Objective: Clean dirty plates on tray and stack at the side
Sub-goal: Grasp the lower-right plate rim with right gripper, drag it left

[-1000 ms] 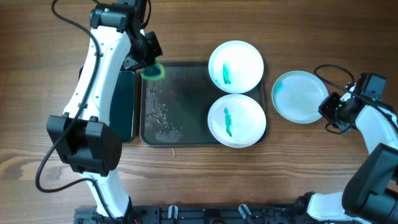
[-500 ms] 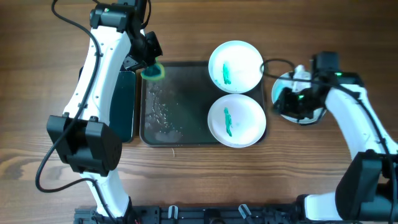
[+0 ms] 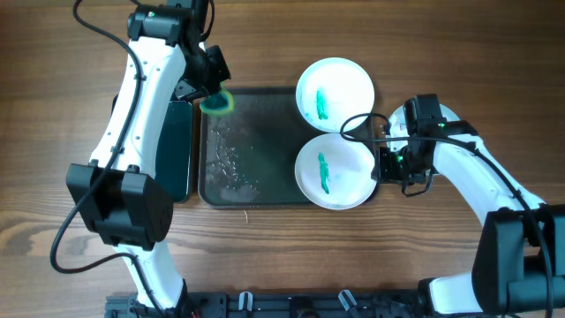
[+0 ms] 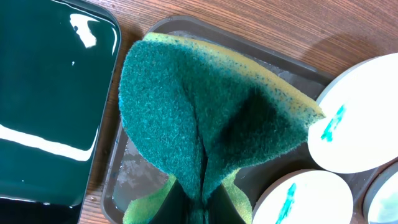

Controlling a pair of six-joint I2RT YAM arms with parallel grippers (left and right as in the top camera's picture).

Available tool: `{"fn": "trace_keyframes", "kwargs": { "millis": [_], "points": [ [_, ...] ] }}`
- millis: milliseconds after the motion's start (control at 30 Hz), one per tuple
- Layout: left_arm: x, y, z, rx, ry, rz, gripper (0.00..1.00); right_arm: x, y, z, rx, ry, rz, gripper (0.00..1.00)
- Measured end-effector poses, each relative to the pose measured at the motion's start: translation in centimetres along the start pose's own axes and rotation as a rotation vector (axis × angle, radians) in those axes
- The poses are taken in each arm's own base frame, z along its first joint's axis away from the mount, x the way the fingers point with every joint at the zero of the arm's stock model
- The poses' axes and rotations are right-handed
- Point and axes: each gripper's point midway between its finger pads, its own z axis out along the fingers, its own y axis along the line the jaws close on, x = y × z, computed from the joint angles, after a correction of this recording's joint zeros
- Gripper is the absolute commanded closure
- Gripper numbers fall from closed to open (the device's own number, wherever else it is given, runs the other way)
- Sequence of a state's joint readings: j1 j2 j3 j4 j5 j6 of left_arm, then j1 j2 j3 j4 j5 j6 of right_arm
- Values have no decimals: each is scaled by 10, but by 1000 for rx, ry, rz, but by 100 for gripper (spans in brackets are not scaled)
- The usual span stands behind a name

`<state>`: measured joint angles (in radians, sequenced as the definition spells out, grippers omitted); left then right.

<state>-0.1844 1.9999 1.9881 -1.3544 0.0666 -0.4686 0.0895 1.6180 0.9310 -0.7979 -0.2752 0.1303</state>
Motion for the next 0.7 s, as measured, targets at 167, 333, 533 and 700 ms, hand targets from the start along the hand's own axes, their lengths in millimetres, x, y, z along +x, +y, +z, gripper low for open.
{"fn": "trace_keyframes", "kwargs": {
  "millis": [167,333,533,700],
  "points": [
    [2,1,0,-4,6,0,96,-3,1,0,-2,-14,-4,74],
    [2,1,0,-6,10,0,96,-8,1,0,-5,-35,-10,74],
    [3,2,0,-8,13,-1,96,-2,-2,10,-5,-30,9,83],
    [3,2,0,-8,13,-1,96,-5,-2,10,-9,-44,29,96]
  ]
}}
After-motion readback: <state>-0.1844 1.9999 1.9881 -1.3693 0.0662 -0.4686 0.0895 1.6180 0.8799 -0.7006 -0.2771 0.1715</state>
